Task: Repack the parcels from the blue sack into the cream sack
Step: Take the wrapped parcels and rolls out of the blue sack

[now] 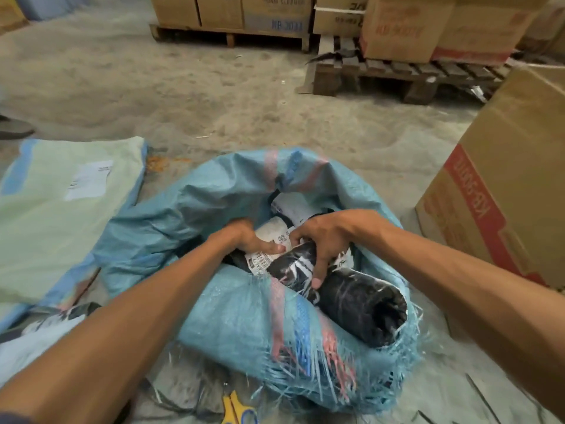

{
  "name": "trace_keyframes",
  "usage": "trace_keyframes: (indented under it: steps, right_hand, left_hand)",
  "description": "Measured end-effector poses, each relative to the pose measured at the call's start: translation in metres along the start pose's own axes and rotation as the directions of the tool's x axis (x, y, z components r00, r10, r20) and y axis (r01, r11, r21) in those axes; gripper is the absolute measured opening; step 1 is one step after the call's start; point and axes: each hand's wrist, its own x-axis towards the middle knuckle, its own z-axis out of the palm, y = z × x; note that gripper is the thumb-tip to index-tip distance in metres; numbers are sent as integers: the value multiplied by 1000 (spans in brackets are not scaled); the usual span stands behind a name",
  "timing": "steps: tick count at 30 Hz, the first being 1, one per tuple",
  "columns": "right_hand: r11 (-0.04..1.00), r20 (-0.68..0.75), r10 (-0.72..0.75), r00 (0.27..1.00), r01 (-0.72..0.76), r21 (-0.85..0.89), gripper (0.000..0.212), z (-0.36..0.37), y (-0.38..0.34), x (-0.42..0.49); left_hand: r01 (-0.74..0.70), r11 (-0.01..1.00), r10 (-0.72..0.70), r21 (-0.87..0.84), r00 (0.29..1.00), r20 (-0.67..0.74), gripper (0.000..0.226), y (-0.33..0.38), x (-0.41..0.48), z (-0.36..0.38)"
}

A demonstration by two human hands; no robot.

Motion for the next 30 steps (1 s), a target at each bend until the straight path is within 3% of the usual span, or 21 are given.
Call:
trace_keyframes:
  steps: [7, 11, 14, 16, 19, 21, 23, 25, 28, 30]
  right_hand:
    - [992, -304, -121, 945, 108, -59, 59, -19, -9, -23]
    - [986, -346, -165, 923, 166, -26, 55, -40, -25, -50]
    - [978, -364, -140, 921, 186, 95, 60, -58, -32, -78]
    - [961, -376, -82, 923, 173, 216, 74, -69, -35, -97]
    - [935, -358, 26, 933, 104, 339, 118, -76, -41, -120]
    - [868, -347, 43, 937, 137, 477, 111, -75, -36, -126]
    - [741, -344, 14, 939, 222, 634, 70, -69, -36, -139]
    - [550, -385, -16, 923, 330, 767, 45, -61, -41, -151]
    - [321, -472, 25, 881, 440, 838, 39, -55, -48, -155]
    - [229, -503, 58, 862, 479, 847, 36, -52, -56, -153]
  left_hand:
    - [-206, 975, 184, -85, 960, -209, 91, -3, -18, -30]
    - [-325, 945, 306, -35, 918, -253, 72, -4, -48, -46]
    - [-419, 908, 410, 13, 880, -242, 81, -10, -66, -54]
    - [-454, 890, 451, 41, 866, -214, 82, -15, -79, -57]
    - [-483, 876, 474, 19, 851, -227, 80, -28, -91, -59]
    - [-496, 868, 484, -9, 851, -206, 65, -29, -106, -66]
    - [-471, 880, 457, -65, 875, -162, 54, -29, -127, -75]
    - [-465, 875, 440, -131, 879, -183, 70, -29, -149, -84]
    - [-489, 852, 430, -187, 857, -285, 97, -37, -173, -93]
    - [-461, 846, 376, -267, 872, -314, 78, -45, -188, -96]
